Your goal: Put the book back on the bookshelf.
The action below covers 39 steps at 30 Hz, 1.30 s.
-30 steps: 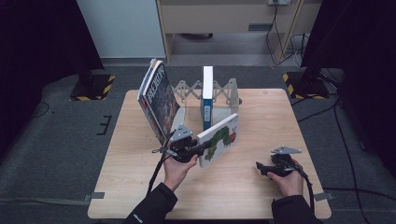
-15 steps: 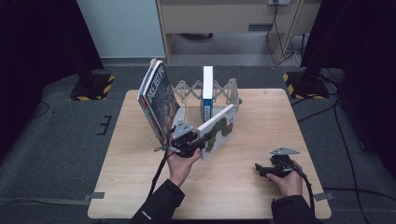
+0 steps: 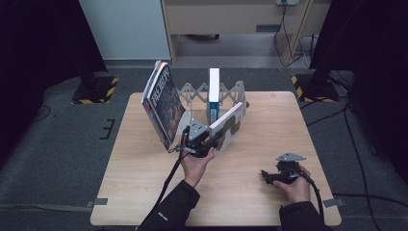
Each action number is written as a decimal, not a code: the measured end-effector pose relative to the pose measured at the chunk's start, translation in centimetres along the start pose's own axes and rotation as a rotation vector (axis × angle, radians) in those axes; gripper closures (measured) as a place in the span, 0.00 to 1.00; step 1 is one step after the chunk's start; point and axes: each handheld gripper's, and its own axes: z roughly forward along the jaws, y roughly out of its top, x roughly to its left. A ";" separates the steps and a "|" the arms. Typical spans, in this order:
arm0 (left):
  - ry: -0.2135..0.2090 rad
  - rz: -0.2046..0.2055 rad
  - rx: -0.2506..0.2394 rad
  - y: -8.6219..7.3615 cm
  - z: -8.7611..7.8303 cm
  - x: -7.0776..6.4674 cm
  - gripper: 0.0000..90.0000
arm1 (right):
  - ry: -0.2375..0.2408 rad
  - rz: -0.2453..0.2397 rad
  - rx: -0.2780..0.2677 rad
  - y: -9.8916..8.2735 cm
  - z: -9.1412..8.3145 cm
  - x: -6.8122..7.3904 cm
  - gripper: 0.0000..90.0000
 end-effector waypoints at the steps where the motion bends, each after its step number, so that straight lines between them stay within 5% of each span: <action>1: 0.008 0.005 -0.002 0.0 0.1 0.0 0.83 | -0.001 0.000 -0.001 0.0 0.0 0.0 0.10; 11: 0.048 0.013 -0.014 -0.4 1.5 -0.2 0.83 | -0.004 -0.002 -0.031 -0.4 0.2 0.2 0.07; 16: 0.101 0.047 -0.016 -0.6 2.1 -0.4 0.83 | -0.006 -0.001 -0.037 -0.4 0.2 0.2 0.06; 39: 0.148 0.050 -0.002 -1.5 5.7 -0.4 0.83 | 0.001 -0.007 -0.029 -0.4 0.3 0.2 0.05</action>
